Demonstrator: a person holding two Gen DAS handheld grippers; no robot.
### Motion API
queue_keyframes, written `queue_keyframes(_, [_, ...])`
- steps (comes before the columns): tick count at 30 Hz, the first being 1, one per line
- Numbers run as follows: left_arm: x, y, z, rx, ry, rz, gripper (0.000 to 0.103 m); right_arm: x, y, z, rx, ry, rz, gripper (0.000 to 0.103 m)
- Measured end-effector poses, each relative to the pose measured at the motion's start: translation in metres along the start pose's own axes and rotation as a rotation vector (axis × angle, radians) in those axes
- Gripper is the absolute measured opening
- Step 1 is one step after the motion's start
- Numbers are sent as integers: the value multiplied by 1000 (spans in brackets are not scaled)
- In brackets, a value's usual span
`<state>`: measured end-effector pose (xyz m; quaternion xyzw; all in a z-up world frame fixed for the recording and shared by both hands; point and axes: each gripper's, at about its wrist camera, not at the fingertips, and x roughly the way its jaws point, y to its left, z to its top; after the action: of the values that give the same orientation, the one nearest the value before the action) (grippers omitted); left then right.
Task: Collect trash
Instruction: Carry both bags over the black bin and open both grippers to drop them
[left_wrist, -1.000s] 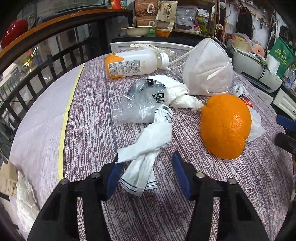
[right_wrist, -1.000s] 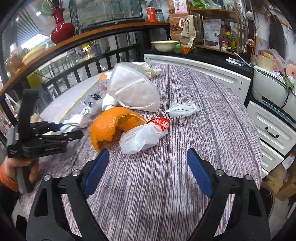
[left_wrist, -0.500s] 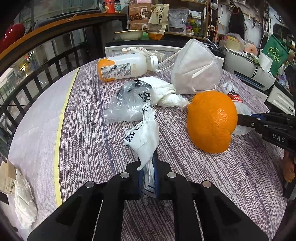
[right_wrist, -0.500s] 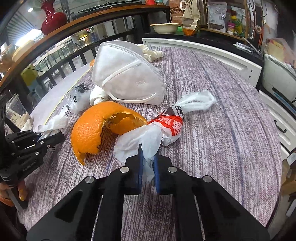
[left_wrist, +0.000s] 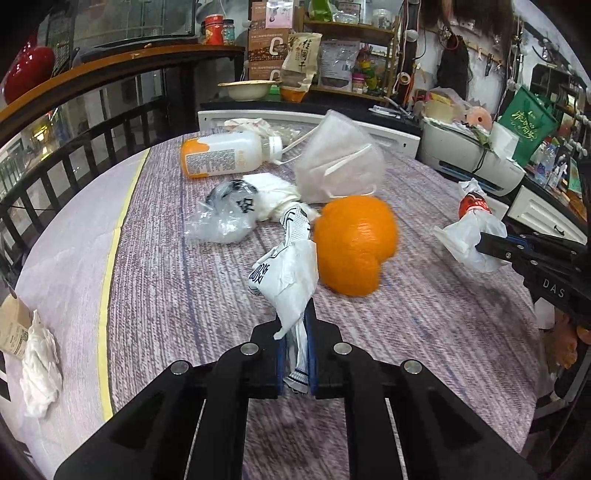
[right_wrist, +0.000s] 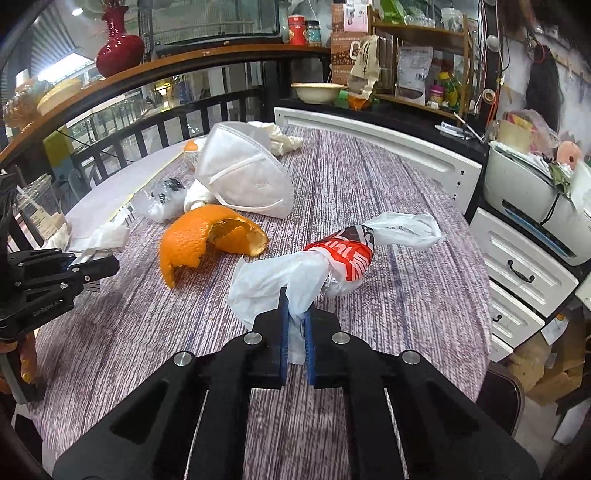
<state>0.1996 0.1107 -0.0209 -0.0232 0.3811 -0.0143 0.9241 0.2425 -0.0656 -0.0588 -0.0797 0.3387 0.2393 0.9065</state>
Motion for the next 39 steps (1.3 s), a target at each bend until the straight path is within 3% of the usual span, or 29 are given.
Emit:
queue_keyframes(14, [-27, -55, -18, 14, -32, -117, 9, -71, -16, -28, 17, -98, -8, 8])
queue_keyframes(25, [-41, -111, -29, 87, -39, -194, 9, -115, -38, -69, 42, -145, -40, 8])
queue_keyframes(39, [-13, -205, -36, 188, 47, -329, 9, -123, -142, -147, 266, -80, -176, 8])
